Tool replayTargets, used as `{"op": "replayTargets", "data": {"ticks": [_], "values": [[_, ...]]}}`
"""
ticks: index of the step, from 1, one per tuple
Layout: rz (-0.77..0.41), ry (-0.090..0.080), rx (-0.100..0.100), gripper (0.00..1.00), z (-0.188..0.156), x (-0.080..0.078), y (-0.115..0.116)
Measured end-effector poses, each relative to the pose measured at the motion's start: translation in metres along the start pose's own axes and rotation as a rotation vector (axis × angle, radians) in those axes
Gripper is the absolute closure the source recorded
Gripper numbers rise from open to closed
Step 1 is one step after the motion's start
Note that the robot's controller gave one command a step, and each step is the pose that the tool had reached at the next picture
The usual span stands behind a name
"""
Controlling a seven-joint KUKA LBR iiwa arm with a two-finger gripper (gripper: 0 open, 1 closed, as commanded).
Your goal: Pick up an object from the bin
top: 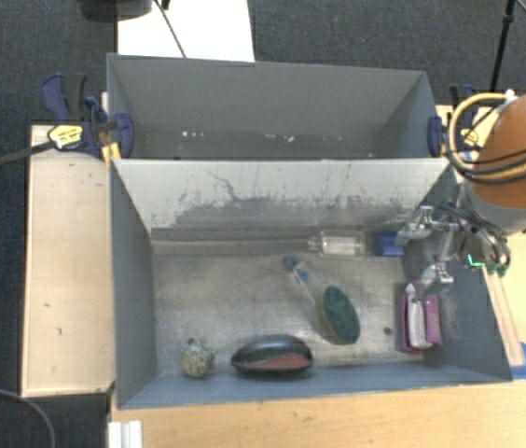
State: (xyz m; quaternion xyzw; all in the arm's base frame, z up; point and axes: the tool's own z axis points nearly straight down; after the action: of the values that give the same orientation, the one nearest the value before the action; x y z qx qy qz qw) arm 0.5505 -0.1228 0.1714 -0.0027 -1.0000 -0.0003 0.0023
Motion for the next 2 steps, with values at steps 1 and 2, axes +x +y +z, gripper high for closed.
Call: {"op": "replayTargets", "data": {"ticks": [1, 2], "values": [[0.016, -0.009, -0.002, 0.0, 0.058, -0.036, 0.055], [0.131, -0.016, 0.0, 0.0, 0.098, -0.032, 0.11]]}}
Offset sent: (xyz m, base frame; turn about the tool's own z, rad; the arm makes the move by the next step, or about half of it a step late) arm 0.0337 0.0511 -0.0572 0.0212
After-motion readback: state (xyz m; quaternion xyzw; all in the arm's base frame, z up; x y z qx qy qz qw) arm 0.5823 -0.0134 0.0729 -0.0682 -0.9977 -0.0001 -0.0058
